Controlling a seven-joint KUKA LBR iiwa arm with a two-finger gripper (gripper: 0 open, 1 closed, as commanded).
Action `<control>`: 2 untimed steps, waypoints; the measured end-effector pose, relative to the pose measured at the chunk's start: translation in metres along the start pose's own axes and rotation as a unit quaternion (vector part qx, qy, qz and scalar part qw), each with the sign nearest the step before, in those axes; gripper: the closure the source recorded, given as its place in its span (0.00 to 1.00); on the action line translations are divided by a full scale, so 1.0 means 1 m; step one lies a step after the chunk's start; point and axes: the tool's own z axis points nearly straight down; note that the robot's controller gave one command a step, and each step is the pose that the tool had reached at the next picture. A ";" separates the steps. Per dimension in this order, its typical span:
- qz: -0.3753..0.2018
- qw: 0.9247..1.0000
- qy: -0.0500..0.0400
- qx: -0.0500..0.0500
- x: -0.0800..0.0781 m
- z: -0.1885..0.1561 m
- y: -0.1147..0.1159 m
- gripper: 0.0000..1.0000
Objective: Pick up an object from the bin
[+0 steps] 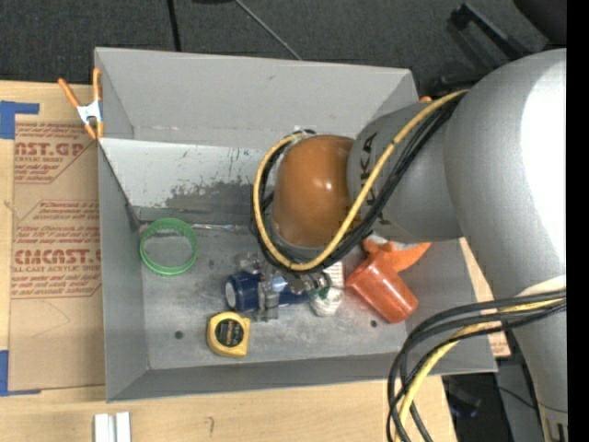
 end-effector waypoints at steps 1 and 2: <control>0.000 1.000 0.000 0.000 0.000 0.000 0.000 1.00; -0.015 1.000 -0.002 0.001 -0.010 -0.161 -0.007 1.00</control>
Offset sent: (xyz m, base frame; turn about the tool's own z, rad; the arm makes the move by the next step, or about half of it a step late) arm 0.0099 -0.0053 0.1602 -0.0305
